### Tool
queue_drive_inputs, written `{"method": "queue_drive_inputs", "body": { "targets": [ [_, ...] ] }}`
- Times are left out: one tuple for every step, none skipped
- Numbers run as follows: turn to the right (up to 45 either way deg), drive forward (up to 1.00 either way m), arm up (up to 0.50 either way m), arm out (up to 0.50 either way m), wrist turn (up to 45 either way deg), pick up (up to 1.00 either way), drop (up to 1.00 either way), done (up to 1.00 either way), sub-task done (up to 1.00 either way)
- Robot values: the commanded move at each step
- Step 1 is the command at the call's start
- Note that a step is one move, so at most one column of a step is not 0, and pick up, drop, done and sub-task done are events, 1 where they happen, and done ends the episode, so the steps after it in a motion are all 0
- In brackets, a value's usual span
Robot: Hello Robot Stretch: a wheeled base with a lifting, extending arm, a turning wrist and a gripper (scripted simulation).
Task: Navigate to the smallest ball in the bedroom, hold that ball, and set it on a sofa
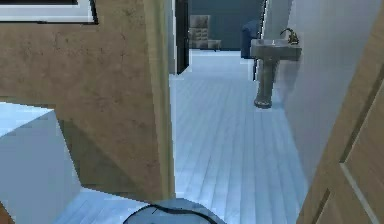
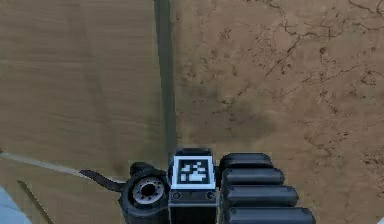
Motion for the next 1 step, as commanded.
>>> {"method": "queue_drive_inputs", "body": {
  "targets": [
    [12.0,0.00,0.00,0.00,0.0,0.00,0.00,0.00,0.00]
  ]
}}
